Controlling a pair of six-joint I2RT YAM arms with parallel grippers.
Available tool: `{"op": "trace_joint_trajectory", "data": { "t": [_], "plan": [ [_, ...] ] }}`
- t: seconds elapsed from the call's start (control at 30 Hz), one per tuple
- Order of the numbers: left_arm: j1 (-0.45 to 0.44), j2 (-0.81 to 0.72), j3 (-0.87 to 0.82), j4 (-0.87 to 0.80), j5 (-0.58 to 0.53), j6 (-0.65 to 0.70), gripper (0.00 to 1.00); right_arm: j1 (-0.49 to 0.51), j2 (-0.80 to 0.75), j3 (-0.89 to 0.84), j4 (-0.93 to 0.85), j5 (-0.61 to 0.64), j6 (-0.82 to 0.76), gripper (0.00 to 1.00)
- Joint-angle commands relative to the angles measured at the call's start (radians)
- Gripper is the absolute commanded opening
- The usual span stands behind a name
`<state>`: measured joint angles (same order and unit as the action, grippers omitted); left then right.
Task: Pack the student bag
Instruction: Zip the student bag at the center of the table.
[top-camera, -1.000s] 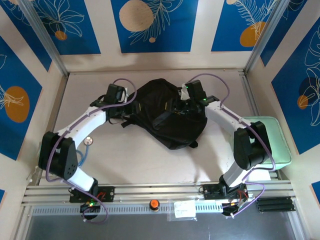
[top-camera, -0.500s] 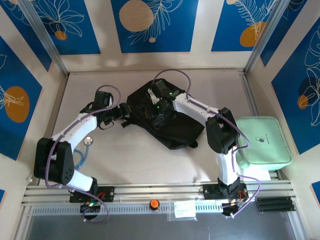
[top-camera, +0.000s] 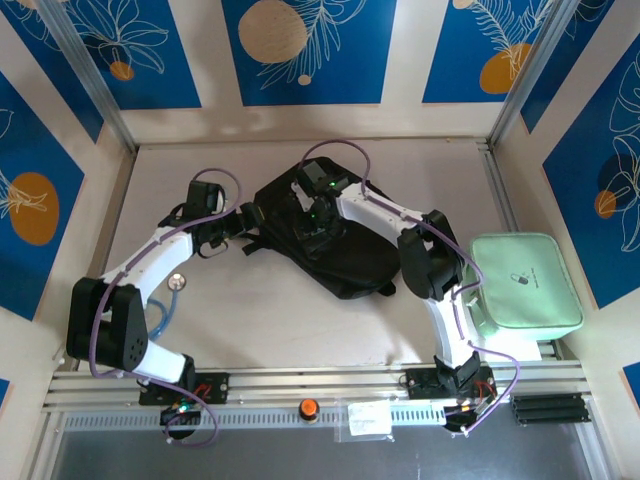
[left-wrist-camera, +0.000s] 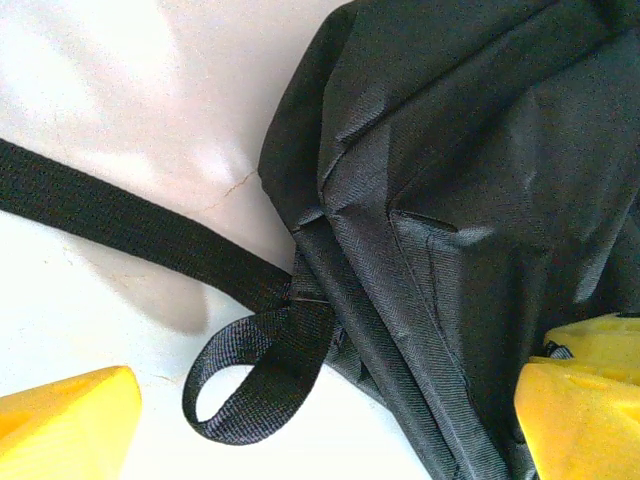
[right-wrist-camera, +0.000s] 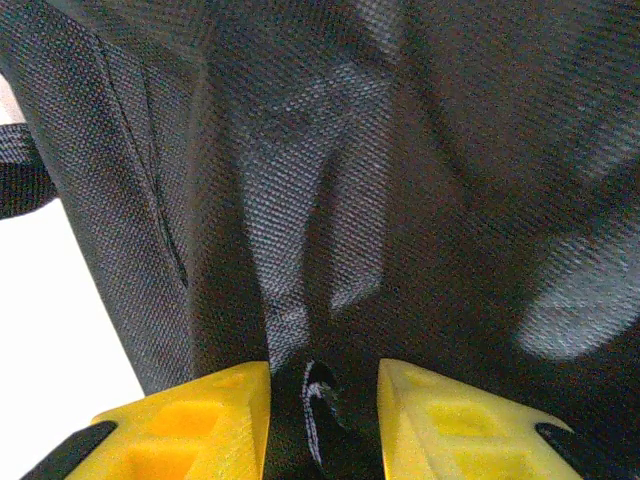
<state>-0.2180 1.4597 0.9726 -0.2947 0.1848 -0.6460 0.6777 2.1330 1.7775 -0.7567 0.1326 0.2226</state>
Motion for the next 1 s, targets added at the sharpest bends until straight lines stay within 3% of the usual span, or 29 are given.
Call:
{"op": "trace_joint_trajectory", "data": {
  "t": [0.0,0.1,0.23,0.33,0.53,0.63,0.97],
  "plan": [
    [0.011,-0.013,-0.013,0.015,0.033,0.008,0.96,0.02,0.05,0.041,-0.056,0.001,-0.053,0.34],
    [0.012,-0.014,-0.013,0.015,0.035,0.008,0.96,0.028,0.093,0.076,-0.073,0.051,-0.066,0.34],
    [0.011,-0.016,-0.014,0.013,0.045,0.006,0.97,0.022,0.115,0.104,-0.077,0.082,-0.032,0.09],
    [0.012,-0.016,-0.014,0.014,0.066,-0.01,0.96,0.024,0.07,0.091,-0.044,0.041,-0.018,0.0],
    [0.008,-0.016,-0.045,0.15,0.304,-0.19,0.87,0.028,-0.11,-0.037,0.08,0.009,0.037,0.0],
    [-0.002,-0.007,-0.073,0.231,0.372,-0.283,0.79,0.021,-0.195,-0.126,0.153,-0.009,0.076,0.0],
    [-0.119,0.096,-0.078,0.389,0.438,-0.405,0.52,-0.004,-0.313,-0.281,0.265,-0.027,0.154,0.0]
  ]
}}
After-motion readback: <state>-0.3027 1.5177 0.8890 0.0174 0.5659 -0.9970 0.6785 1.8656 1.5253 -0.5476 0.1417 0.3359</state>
